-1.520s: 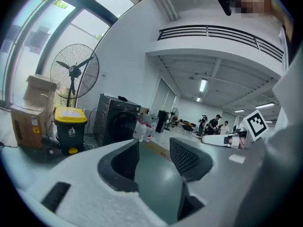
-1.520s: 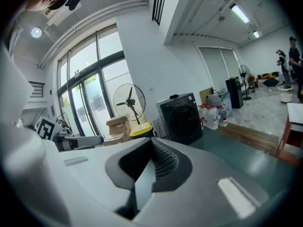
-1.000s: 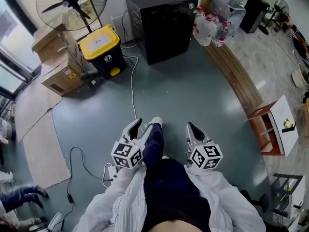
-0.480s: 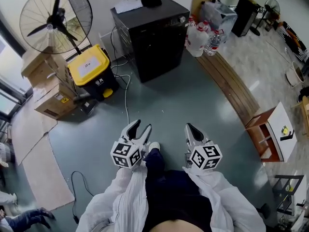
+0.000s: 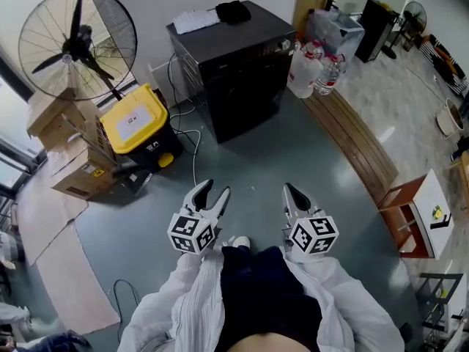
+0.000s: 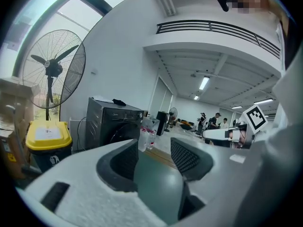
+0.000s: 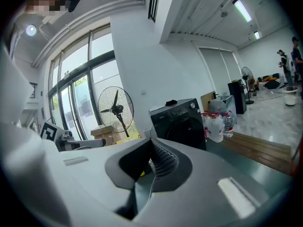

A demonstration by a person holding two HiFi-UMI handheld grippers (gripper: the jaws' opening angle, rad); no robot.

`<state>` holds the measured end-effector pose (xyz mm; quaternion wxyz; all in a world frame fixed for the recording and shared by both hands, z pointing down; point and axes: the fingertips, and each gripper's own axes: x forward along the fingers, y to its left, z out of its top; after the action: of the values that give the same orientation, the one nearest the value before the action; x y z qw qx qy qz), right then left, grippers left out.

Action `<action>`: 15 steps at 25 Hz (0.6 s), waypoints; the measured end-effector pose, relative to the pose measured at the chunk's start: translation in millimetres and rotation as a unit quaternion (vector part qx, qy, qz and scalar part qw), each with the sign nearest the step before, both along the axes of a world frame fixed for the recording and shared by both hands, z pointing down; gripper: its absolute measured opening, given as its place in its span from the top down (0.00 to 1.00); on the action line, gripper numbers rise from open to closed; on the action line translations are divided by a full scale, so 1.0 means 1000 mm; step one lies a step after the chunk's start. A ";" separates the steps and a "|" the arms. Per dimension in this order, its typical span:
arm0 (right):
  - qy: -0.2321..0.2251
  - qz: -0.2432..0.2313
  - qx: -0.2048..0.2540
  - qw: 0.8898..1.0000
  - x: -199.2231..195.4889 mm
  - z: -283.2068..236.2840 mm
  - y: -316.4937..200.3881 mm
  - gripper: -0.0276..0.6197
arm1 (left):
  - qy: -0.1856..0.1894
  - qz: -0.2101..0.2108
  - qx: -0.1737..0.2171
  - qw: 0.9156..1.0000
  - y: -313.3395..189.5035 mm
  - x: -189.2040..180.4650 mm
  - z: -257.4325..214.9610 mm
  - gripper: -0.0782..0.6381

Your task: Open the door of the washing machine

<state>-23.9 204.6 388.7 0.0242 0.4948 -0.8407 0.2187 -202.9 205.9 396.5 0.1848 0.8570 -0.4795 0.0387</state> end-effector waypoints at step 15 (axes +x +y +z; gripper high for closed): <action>0.003 0.013 0.039 0.999 0.008 -0.009 -0.093 0.94 | -0.002 -0.033 0.006 0.999 -0.075 -0.033 0.003 0.60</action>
<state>-15.6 112.1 379.7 0.0046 0.5068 -0.8419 0.1851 -236.3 130.5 399.6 0.1800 0.8417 -0.5082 0.0314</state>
